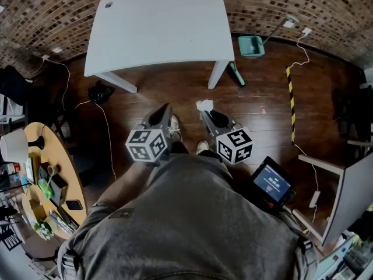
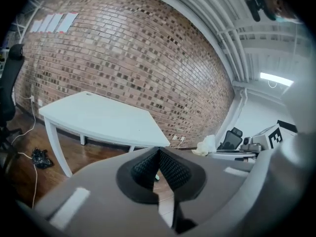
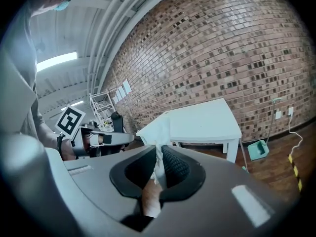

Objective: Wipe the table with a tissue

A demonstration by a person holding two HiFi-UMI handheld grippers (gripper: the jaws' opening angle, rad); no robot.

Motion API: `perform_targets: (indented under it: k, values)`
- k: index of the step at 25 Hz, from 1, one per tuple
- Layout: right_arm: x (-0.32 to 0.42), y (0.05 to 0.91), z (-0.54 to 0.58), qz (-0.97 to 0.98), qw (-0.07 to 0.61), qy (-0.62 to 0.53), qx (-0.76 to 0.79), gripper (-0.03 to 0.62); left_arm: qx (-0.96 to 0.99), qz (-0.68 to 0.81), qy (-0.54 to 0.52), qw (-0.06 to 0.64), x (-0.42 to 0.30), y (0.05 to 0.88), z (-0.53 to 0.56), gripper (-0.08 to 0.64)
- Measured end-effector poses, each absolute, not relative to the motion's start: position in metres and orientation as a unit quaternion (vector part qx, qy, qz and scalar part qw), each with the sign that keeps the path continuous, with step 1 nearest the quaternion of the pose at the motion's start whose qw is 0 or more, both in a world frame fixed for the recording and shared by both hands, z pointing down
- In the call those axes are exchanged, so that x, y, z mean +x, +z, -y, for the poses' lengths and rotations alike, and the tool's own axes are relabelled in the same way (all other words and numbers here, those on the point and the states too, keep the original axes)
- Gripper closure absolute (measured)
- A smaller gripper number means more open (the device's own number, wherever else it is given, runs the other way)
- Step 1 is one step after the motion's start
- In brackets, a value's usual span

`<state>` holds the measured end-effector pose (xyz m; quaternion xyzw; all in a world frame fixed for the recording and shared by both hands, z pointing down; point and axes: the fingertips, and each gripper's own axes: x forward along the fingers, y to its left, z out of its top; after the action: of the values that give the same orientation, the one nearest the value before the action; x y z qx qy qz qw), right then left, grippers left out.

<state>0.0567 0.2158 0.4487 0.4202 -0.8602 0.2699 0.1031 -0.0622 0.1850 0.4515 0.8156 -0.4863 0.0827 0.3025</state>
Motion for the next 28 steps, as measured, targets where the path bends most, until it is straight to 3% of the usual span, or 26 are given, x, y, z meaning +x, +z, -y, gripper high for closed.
perform_targets:
  k: [28]
  values:
    - [0.001, 0.452, -0.049, 0.809, 0.127, 0.270, 0.507, 0.548, 0.854, 0.401, 0.093, 0.319, -0.127, 0.455, -0.010, 0.558]
